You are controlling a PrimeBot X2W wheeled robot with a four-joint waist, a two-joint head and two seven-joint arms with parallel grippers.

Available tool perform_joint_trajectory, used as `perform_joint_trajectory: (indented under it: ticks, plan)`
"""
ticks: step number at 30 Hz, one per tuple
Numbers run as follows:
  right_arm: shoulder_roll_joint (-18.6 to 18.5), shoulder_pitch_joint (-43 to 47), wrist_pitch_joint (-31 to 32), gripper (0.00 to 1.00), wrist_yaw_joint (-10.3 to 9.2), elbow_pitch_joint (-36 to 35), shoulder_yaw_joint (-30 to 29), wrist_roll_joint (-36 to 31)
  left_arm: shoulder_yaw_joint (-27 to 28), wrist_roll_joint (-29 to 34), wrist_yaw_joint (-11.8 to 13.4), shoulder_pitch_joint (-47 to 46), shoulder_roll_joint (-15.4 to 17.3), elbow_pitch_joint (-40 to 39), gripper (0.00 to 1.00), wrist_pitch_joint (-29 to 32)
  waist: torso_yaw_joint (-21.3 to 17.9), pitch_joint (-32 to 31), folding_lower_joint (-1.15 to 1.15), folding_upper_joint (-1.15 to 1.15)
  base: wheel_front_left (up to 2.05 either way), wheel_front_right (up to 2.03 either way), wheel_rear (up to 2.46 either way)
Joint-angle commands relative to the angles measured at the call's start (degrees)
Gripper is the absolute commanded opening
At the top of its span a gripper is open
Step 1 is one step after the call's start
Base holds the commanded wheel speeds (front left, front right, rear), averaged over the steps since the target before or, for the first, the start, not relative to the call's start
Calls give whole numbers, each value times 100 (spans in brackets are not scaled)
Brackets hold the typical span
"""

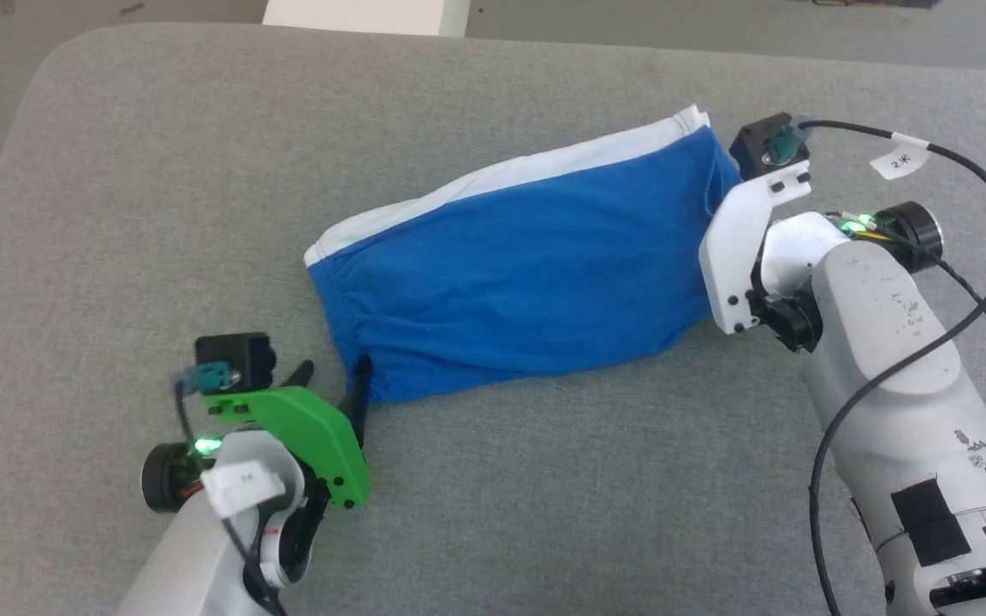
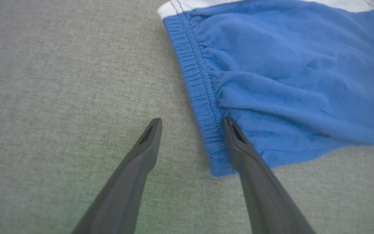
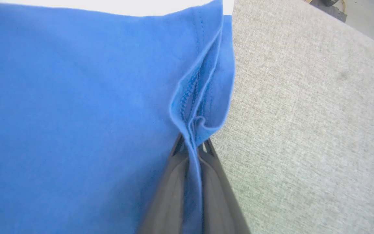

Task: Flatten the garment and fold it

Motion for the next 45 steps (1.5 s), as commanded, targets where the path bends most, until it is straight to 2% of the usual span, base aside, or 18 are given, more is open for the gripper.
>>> perform_joint_trajectory:
  ticks: [1,7,9,10,16,25,26,29,34,41,45]
  plan:
    - [-19,93,29,0,-9,-56,23,51,-52,-3,30,-123,49,39,100,159,-48,48,0,0,0,0,0]
    - [-17,126,103,0,-9,-270,138,116,-324,-47,-109,-353,107,347,100,776,-174,163,0,0,0,0,0]
    - [-17,140,122,0,-9,-342,167,141,-429,-70,-232,-415,106,450,22,884,-207,202,0,0,0,0,0]
    - [-17,149,127,0,-9,-368,174,148,-468,-64,-289,-443,107,478,0,881,-217,212,0,0,0,0,0]
    - [-71,250,145,0,-9,-536,172,183,-472,-120,-461,-497,111,601,0,701,-276,185,0,0,0,0,0]
    - [-282,812,165,0,-9,-1080,29,670,-11,-475,-446,-365,199,260,0,360,-226,-236,0,0,0,0,0]
    - [-418,1226,336,0,-9,-1500,52,994,64,-613,-424,-210,288,110,0,506,-238,-441,0,0,0,0,0]
    - [-569,1824,595,0,-9,-2094,25,1372,102,-751,-359,24,427,-52,0,798,-293,-658,0,0,0,0,0]
    - [-700,2977,1026,0,-9,-3232,-252,1748,106,-883,-203,418,626,-357,0,1220,-375,-920,0,0,0,0,0]
    - [-356,4645,1386,0,-9,-4747,-850,1710,3,-1050,-4,908,794,-493,0,1795,-520,-1040,0,0,0,0,0]
    - [-122,5226,1435,0,-9,-5085,-1010,1734,-8,-1262,88,1173,803,-408,0,2091,-633,-1031,0,0,0,0,0]
